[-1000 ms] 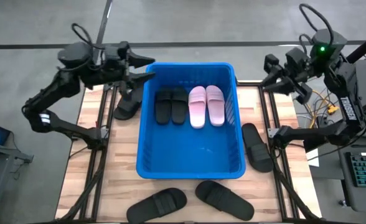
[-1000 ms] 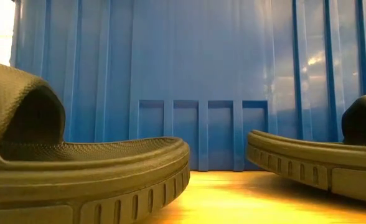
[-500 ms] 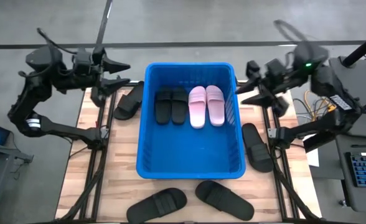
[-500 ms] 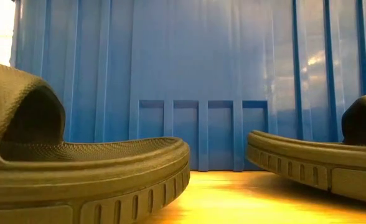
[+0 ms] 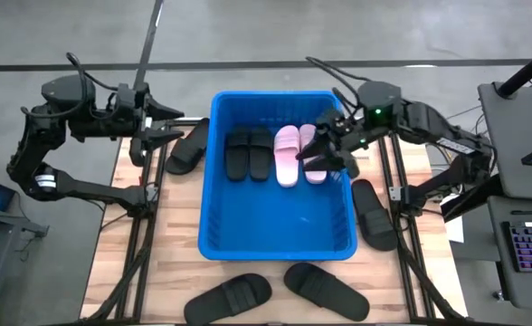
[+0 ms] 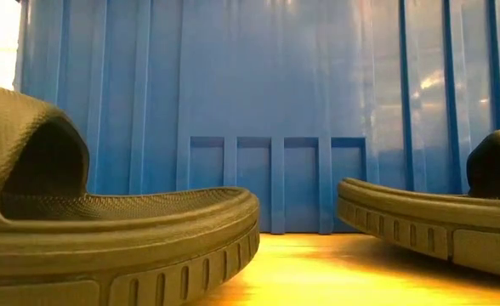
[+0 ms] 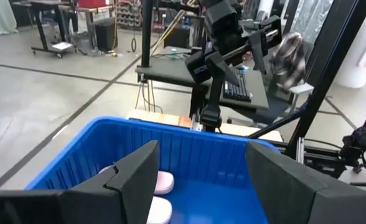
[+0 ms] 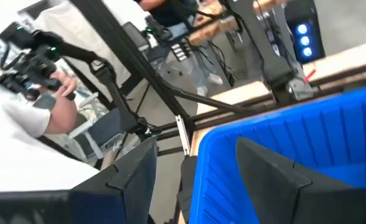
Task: Pick and place slides into bin
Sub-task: Put the black slide into the blue bin
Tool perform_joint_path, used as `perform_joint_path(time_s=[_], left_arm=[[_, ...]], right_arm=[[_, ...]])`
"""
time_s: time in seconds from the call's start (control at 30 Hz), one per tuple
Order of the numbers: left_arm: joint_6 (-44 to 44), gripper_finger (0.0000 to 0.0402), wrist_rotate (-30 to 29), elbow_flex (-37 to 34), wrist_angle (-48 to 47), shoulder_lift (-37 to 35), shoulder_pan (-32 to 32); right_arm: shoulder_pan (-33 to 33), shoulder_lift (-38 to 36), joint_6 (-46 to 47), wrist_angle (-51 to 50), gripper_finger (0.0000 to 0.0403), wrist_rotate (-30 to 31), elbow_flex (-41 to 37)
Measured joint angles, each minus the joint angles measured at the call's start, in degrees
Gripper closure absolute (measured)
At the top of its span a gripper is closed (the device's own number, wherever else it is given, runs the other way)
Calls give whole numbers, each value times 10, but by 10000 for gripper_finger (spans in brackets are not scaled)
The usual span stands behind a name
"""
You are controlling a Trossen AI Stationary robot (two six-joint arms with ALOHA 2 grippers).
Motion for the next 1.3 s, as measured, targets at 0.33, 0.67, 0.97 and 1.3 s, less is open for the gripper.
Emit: perform_joint_path(time_s=[0.33, 0.67, 0.97, 1.3], left_arm=[[4, 176, -2, -1, -8, -25, 0], [4, 176, -6, -27, -7, -66, 0], [3, 176, -23, -35, -4, -87, 0], [3, 176, -23, -37, -6, -85, 0]], right_arm=[[6, -22, 40, -22, 193, 15, 9], [6, -88, 55, -292, 193, 116, 10], [6, -120, 34, -507, 193, 187, 10], [6, -139, -54, -515, 197, 175, -16]])
